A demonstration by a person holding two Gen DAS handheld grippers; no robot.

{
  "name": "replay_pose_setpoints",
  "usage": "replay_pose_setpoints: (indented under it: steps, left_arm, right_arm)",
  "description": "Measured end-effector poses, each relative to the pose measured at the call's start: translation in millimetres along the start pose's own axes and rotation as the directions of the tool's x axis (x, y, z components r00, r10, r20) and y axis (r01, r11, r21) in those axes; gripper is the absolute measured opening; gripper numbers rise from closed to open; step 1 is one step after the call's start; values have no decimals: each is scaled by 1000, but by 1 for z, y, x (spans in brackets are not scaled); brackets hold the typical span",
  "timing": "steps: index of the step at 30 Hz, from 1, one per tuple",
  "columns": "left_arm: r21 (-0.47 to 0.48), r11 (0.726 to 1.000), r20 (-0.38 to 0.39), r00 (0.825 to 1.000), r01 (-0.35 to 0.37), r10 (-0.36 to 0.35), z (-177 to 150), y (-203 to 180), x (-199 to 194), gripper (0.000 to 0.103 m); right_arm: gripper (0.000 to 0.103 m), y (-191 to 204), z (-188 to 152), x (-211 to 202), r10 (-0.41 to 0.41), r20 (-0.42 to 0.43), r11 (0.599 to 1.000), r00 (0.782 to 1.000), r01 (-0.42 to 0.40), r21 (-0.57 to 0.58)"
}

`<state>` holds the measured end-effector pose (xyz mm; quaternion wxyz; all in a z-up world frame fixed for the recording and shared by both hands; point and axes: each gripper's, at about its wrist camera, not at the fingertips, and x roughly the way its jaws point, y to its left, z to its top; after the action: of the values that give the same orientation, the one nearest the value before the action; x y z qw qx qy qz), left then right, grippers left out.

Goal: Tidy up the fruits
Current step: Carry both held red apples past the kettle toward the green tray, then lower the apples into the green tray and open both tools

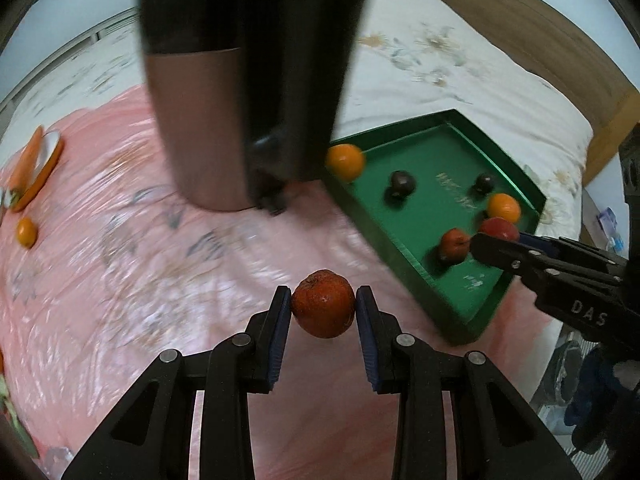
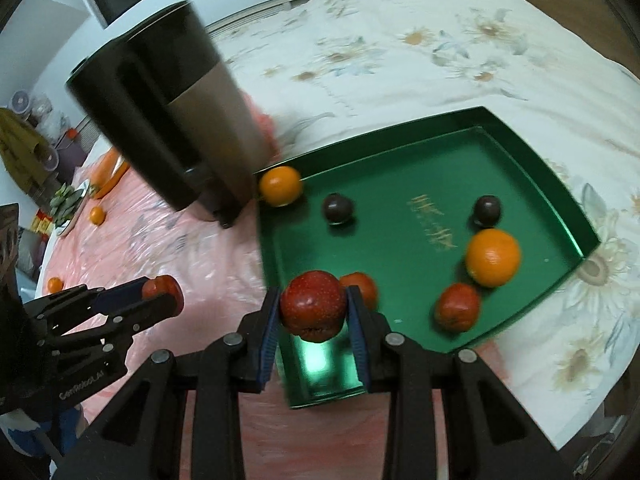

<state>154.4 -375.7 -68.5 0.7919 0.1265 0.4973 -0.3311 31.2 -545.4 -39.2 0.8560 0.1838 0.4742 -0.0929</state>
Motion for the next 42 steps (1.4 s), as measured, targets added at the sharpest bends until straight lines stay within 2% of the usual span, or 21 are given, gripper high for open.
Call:
replay_pose_setpoints:
  steps: [13,21,24,29,33,37,42]
  left_arm:
    - [67,996,12,998,65,-66,36,-61,32,28]
    - [95,993,9,997,77,-78,59,-90,58,28]
    - [113,991,11,998,67,-69,66,-100,69,28]
    - [140,989,-12,999,41,-40,75,-115,95,28]
    - [148,989,-32,999,27,-22,76,-122,109,28]
    - [175,985,-18,1000,-1,4,80,-129,115,28]
    - [175,985,-26,1000,3,1,82,-130,118,29]
  right_arm:
    - [51,-50,9,-5,-52,17,998,999,51,47]
    - [51,-104,27,-16,-140,56,987,989,135,86]
    - [51,-125,34,-16,-180,60,981,982,175,88]
    - [51,-160,38,1,-200,33,973,979,195,119]
    - [51,-171,41,18,-202,11,974,979,200,109]
    - [51,-175,42,29,-202,-5,974,979,201,103]
    - [51,-172,38,39,-208,-25,975,978,209,80]
